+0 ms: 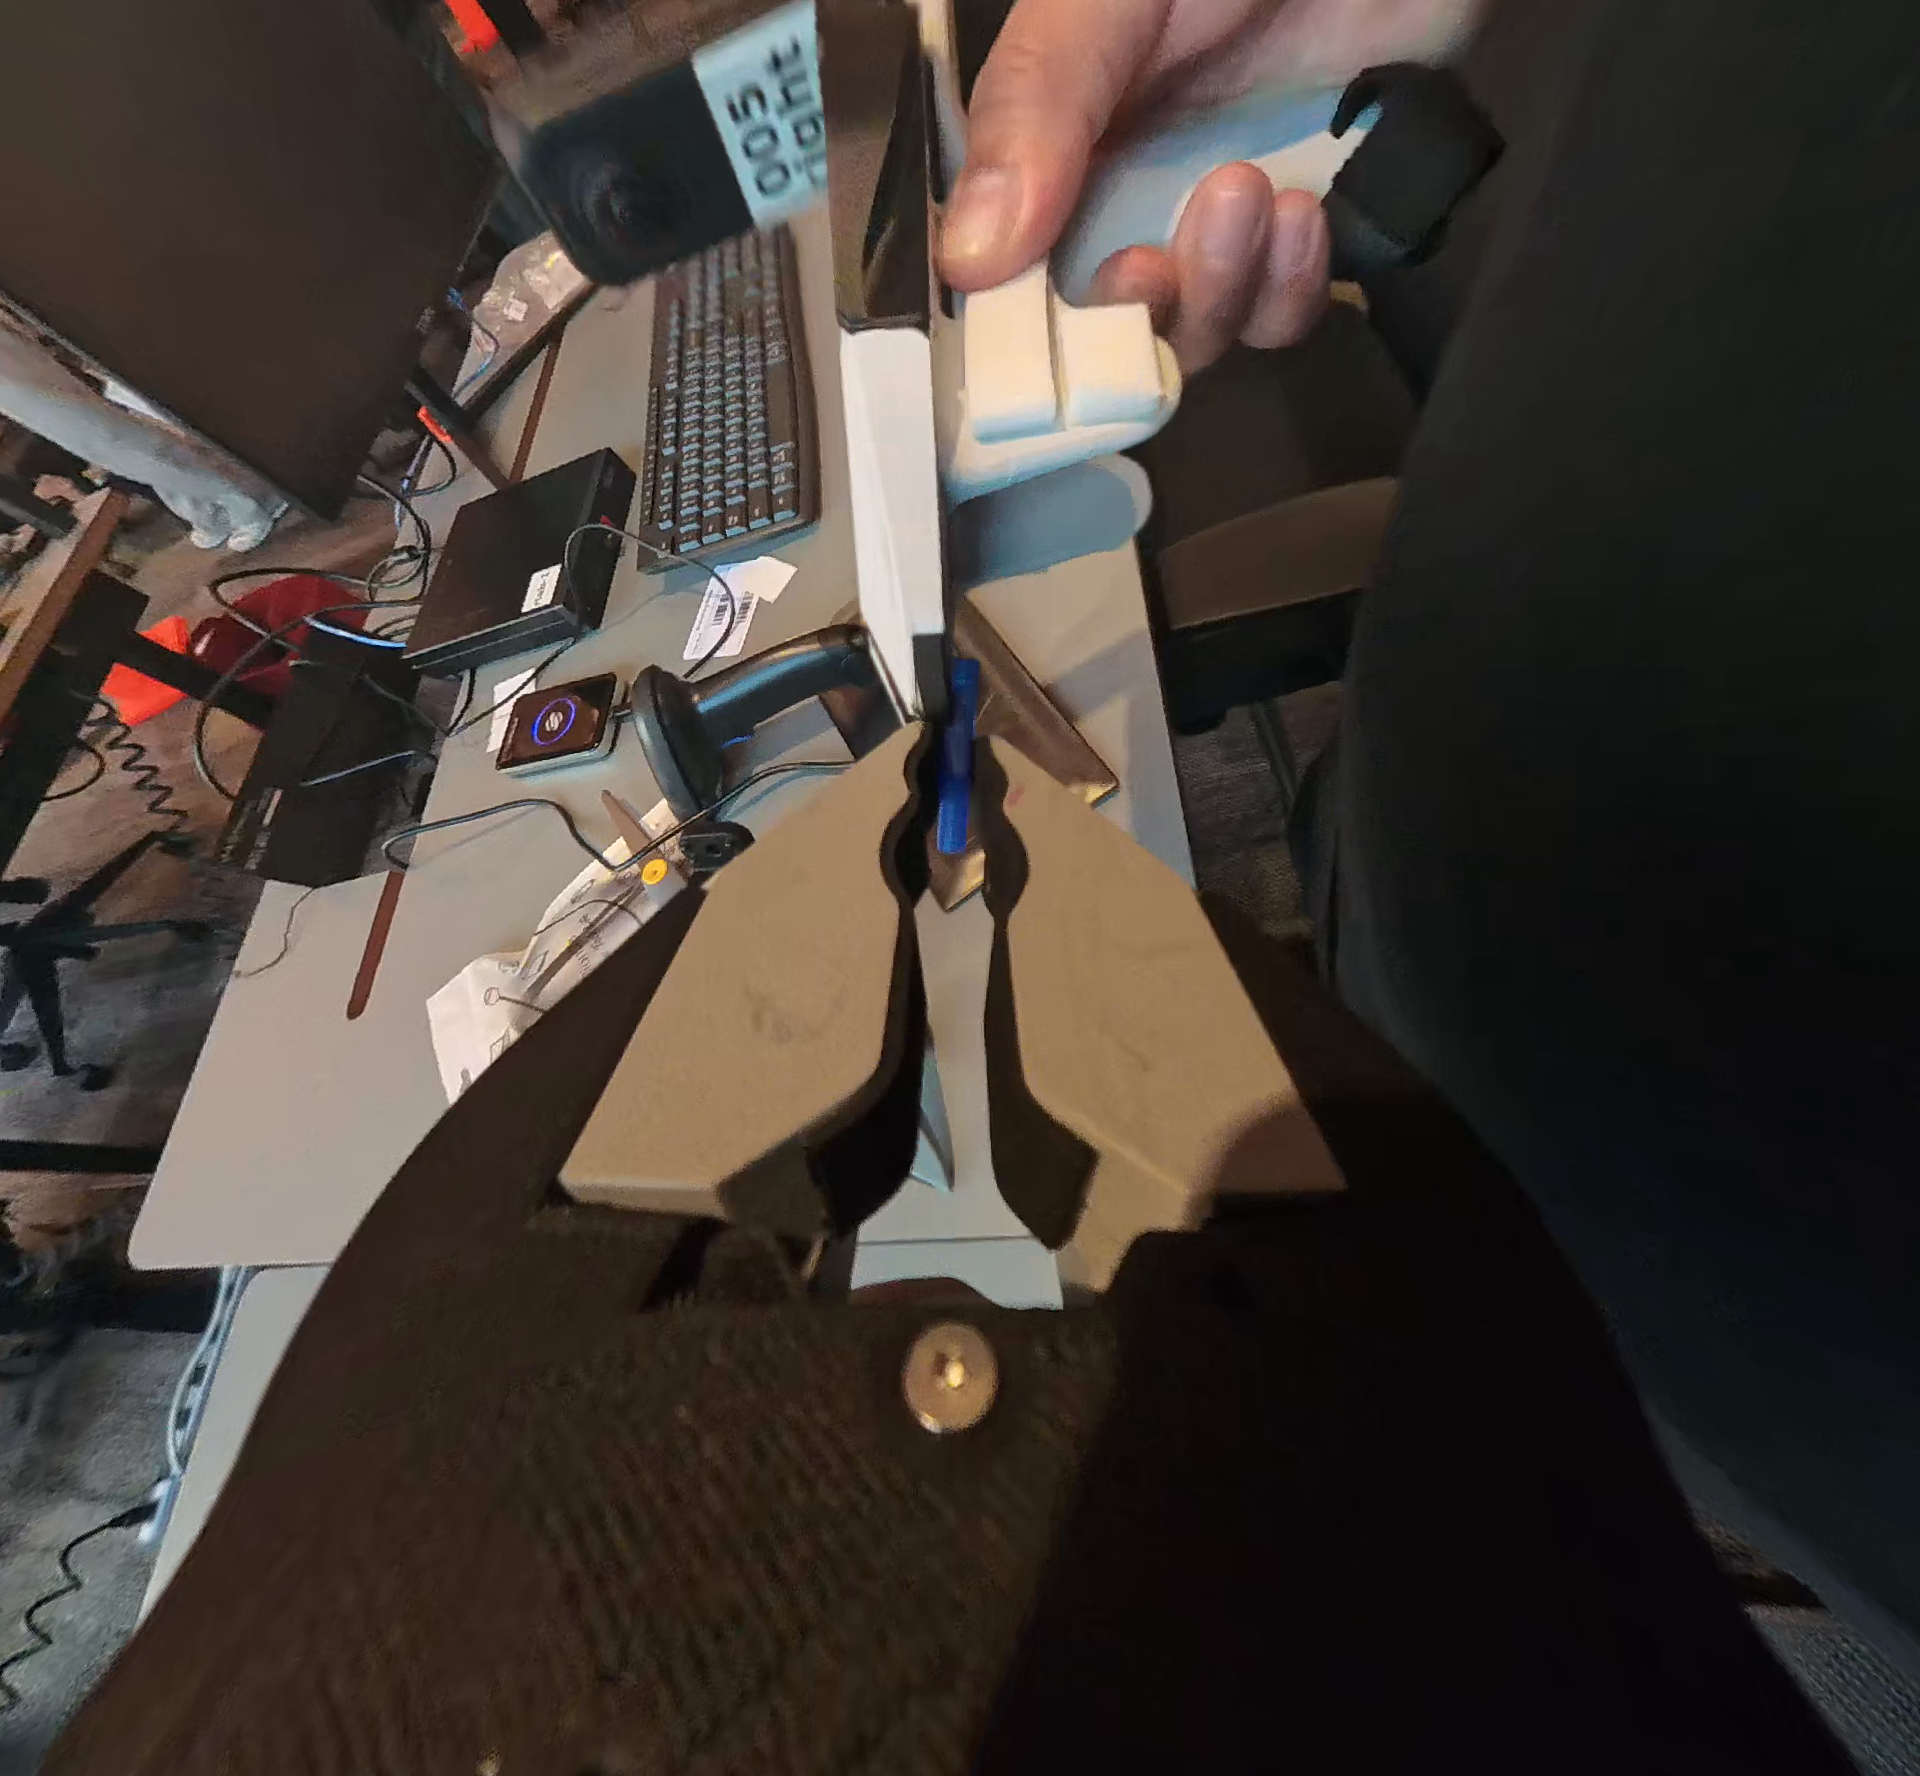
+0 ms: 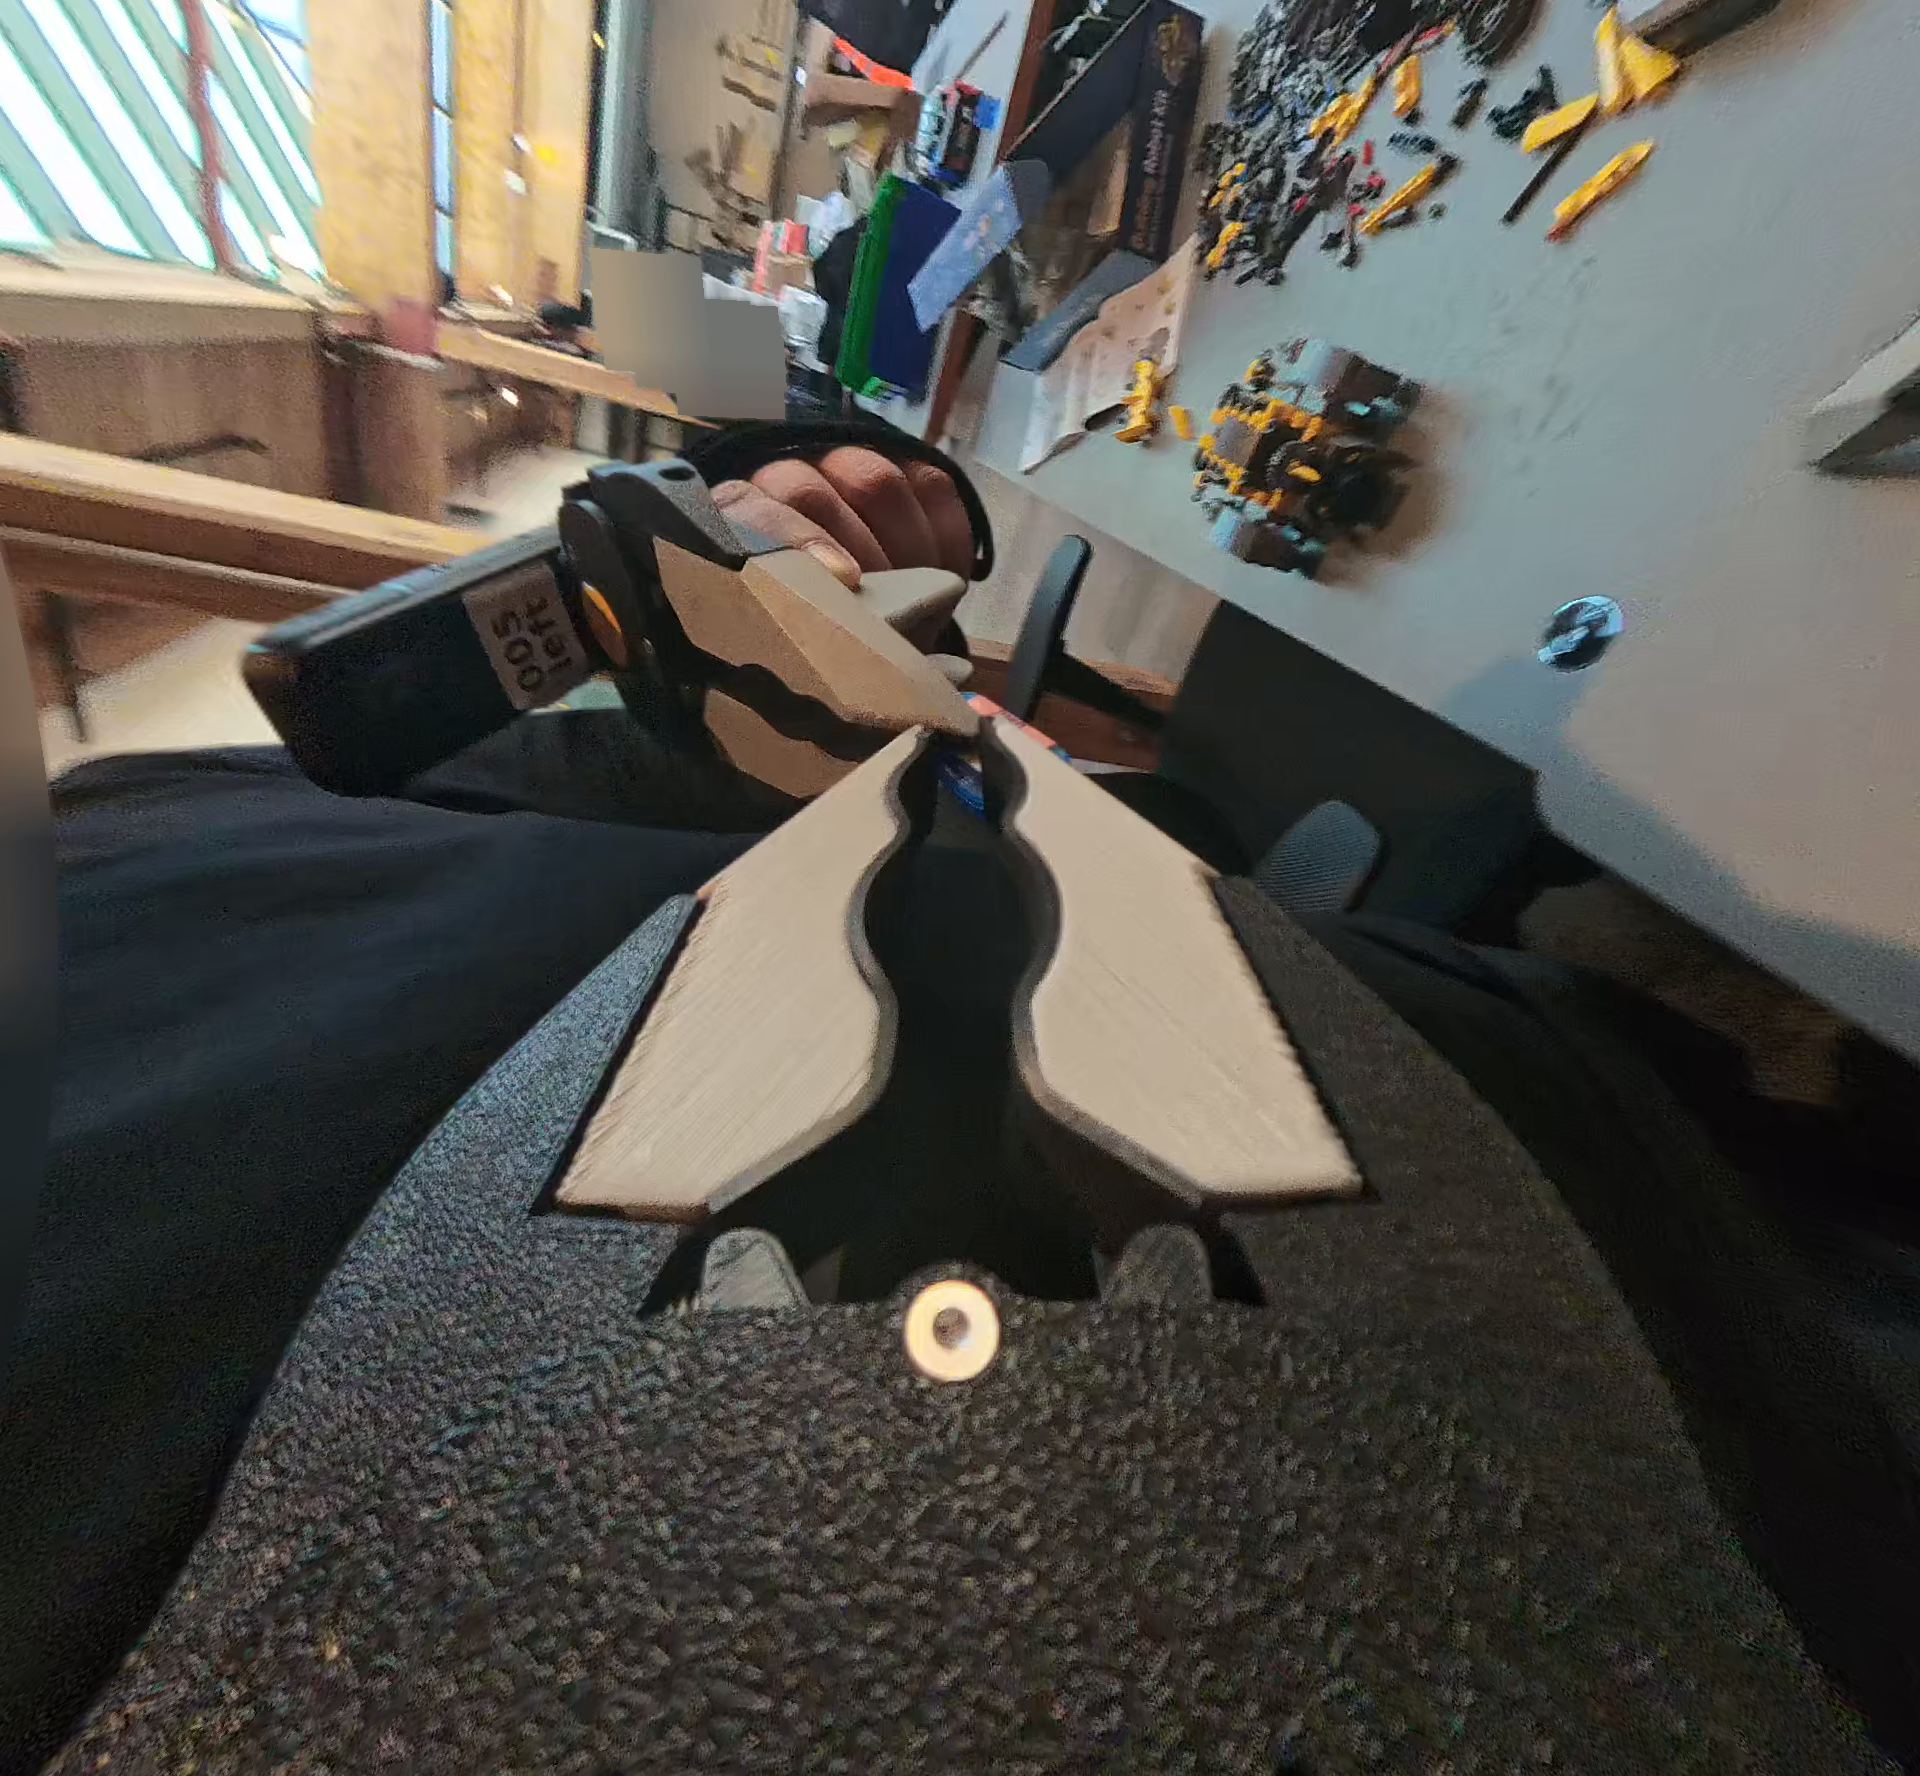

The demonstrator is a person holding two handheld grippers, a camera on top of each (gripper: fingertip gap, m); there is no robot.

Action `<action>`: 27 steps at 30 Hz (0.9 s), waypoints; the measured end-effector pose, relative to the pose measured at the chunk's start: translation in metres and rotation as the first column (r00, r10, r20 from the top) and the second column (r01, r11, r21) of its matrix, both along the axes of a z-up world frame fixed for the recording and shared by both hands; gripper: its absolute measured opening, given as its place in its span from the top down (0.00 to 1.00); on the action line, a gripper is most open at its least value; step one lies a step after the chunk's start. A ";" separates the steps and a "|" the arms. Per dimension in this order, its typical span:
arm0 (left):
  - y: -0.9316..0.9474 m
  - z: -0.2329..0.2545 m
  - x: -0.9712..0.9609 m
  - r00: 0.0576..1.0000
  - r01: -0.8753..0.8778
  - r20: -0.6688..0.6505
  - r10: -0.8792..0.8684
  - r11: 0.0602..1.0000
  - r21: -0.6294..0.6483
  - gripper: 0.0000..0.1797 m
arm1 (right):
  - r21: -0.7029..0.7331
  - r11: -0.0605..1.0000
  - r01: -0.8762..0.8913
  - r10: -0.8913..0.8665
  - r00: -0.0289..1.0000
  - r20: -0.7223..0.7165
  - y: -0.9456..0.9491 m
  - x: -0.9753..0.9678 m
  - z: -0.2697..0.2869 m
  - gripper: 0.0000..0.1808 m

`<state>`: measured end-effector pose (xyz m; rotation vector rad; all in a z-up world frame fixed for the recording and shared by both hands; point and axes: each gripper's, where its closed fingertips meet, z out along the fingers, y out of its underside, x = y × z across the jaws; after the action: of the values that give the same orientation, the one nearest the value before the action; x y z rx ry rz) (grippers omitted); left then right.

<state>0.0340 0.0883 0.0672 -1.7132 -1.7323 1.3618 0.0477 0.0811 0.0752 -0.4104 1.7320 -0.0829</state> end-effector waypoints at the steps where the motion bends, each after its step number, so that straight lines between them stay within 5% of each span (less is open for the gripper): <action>1: -0.001 -0.001 -0.001 1.000 -0.011 -0.010 0.011 1.000 0.005 0.99 | -0.053 0.999 -0.008 0.008 1.000 0.001 -0.002 0.001 0.002 0.96; 6: -0.002 0.017 -0.003 0.994 0.033 -0.108 -0.028 0.998 0.046 0.99 | -0.079 0.997 -0.010 0.021 0.991 0.135 -0.016 -0.005 0.021 1.00; 9: -0.002 0.018 -0.005 0.993 0.043 -0.116 -0.037 0.998 0.047 0.99 | -0.139 0.989 -0.047 0.076 0.975 0.207 -0.014 -0.009 0.039 0.92; 11: -0.001 0.018 -0.007 0.988 0.054 -0.150 -0.041 0.995 0.084 0.99 | -0.300 0.947 -0.116 0.156 0.981 0.113 -0.007 -0.011 0.035 0.81; 17: -0.003 0.030 -0.010 0.949 0.116 -0.312 -0.051 0.974 0.194 0.99 | -0.742 0.579 -0.337 0.233 0.941 -0.245 0.003 -0.015 0.029 0.91; 24: -0.004 0.037 -0.010 0.945 0.156 -0.314 -0.092 0.970 0.185 0.99 | -0.831 0.346 -0.435 0.192 0.900 -0.391 -0.003 -0.013 0.028 0.97; 27: -0.008 0.040 -0.008 0.944 0.148 -0.321 -0.081 0.970 0.192 0.99 | -0.841 0.355 -0.407 0.169 0.913 -0.371 -0.007 -0.011 0.032 0.97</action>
<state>0.0261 0.0807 0.1068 -1.3752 -1.5150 1.2636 0.0371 0.0743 0.1071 -1.6219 1.6527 -0.7980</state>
